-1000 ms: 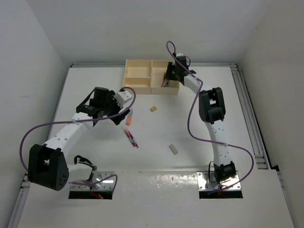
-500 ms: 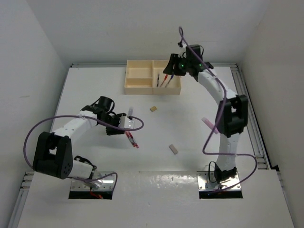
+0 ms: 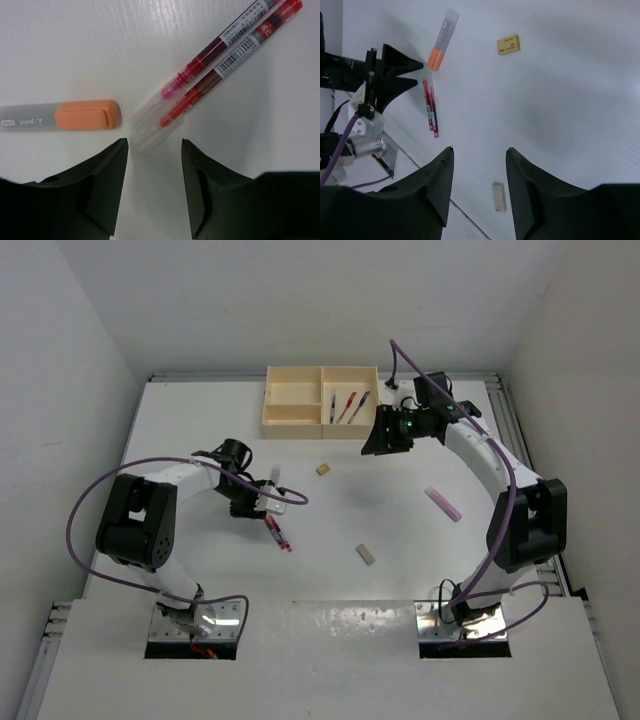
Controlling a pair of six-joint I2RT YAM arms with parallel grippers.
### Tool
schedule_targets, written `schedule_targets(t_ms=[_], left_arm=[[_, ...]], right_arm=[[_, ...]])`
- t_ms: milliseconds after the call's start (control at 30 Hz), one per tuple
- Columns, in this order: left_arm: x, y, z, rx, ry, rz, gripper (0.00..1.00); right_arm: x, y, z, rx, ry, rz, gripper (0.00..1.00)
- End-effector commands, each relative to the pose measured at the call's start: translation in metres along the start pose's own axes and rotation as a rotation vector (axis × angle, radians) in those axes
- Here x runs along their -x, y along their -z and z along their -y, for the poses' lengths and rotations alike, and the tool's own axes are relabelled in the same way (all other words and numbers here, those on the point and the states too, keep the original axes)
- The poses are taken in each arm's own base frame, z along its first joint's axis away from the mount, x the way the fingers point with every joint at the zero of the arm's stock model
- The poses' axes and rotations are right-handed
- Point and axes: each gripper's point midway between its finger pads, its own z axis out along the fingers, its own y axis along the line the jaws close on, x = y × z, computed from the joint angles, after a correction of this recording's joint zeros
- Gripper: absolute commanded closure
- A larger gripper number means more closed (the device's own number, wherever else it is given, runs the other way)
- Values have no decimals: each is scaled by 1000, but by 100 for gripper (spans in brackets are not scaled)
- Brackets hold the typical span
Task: Sort the stationery into containers
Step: Grab a piece of stationery with the left arm
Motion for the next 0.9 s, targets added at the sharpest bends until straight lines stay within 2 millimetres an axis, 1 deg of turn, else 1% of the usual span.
schedule_targets(t_ms=[0, 33, 200, 233, 300, 333, 367, 433, 467, 500, 567, 600, 667, 700, 767, 833, 867], left_arm=[[1, -1, -12, 9, -49, 23, 47], [0, -2, -10, 1, -49, 20, 47], [-10, -9, 10, -82, -37, -1, 47], [-10, -10, 16, -104, -33, 3, 51], [-10, -12, 23, -123, -35, -1, 54], [-10, -14, 29, -135, -37, -3, 58], [-8, -13, 32, -135, -44, -6, 60], [-6, -14, 40, -144, -63, -11, 65], [-5, -14, 44, -150, -69, -11, 66], [-4, -15, 53, -168, -75, -14, 68], [-2, -15, 61, -181, -103, -27, 69], [0, -17, 69, -203, -116, -30, 70], [4, -17, 77, -219, -142, -37, 71], [5, -18, 85, -244, -142, -38, 72], [7, -19, 91, -257, -151, -43, 73], [8, -21, 97, -276, -153, -52, 76], [11, -22, 99, -284, -161, -52, 80]], right_arm=[[2, 15, -12, 53, 28, 12, 55], [4, 16, -11, 53, 22, 14, 55], [7, 14, -9, 60, 4, 0, 56], [10, 14, -10, 64, 7, 3, 56], [9, 13, -11, 72, 6, -3, 57], [9, 13, -12, 75, 7, -5, 57], [9, 14, -11, 73, 6, -6, 58], [6, 13, -14, 81, 15, -19, 58], [3, 13, -14, 81, 20, -26, 58], [1, 14, -14, 81, 18, -33, 59], [-4, 13, -16, 85, 21, -50, 59], [-7, 14, -18, 90, 25, -53, 59], [-13, 13, -21, 95, 32, -69, 59], [-17, 13, -22, 96, 37, -75, 59], [-22, 12, -24, 99, 48, -86, 60], [-26, 13, -25, 96, 48, -93, 61], [-28, 12, -26, 97, 50, -98, 61]])
